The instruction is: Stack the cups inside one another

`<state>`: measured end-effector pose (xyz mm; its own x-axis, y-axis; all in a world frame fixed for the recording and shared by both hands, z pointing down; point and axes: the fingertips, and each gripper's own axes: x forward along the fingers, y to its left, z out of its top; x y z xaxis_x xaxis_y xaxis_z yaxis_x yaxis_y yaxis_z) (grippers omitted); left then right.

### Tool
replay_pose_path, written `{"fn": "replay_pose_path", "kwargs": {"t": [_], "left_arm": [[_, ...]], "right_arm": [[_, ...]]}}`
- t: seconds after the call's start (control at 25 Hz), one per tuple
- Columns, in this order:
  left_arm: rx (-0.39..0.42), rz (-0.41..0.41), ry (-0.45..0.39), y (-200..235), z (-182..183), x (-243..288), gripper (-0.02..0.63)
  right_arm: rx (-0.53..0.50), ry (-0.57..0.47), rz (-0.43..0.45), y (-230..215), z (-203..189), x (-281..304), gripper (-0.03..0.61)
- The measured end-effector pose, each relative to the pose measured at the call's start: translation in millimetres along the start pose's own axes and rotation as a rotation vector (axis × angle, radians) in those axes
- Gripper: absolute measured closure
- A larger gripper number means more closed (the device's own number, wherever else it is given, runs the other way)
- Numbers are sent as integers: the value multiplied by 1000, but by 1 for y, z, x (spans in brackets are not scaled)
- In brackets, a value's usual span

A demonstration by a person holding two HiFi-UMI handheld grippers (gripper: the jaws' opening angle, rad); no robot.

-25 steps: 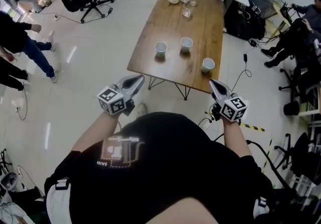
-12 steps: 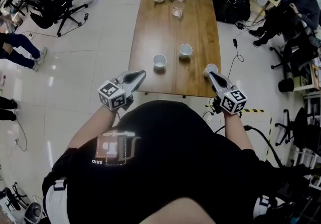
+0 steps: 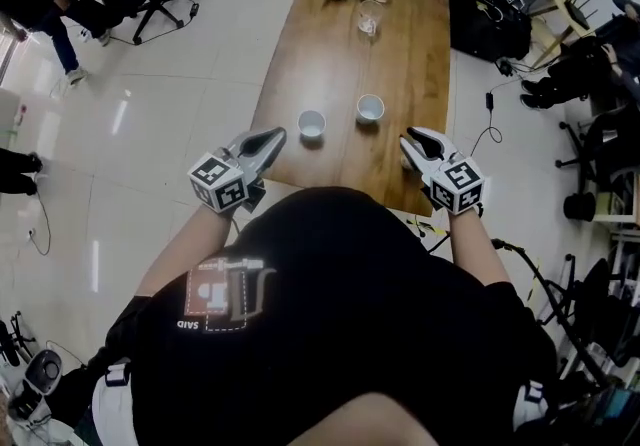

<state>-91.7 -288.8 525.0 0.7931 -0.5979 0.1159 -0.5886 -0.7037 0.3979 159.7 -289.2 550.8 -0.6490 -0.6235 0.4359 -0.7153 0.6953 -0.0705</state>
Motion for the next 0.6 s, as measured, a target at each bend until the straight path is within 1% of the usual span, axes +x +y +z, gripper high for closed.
{"fn": "replay_pose_path", "kwargs": {"t": [0.16, 0.28, 0.44, 0.52, 0.6], "left_arm": [[-3, 50, -17, 1, 3, -9, 612], [-5, 75, -27, 6, 0, -21, 614], [-27, 103, -29, 15, -4, -37, 612], [-34, 115, -27, 19, -7, -47, 612], [-42, 131, -29, 24, -10, -60, 614]], "right_arm": [[-146, 76, 66, 1, 10, 36, 463], [-253, 203, 134, 5, 1, 77, 427], [-397, 446, 178, -4, -44, 127, 407], [-453, 564, 179, -12, -72, 144, 402], [-494, 657, 174, -19, -94, 155, 402]]}}
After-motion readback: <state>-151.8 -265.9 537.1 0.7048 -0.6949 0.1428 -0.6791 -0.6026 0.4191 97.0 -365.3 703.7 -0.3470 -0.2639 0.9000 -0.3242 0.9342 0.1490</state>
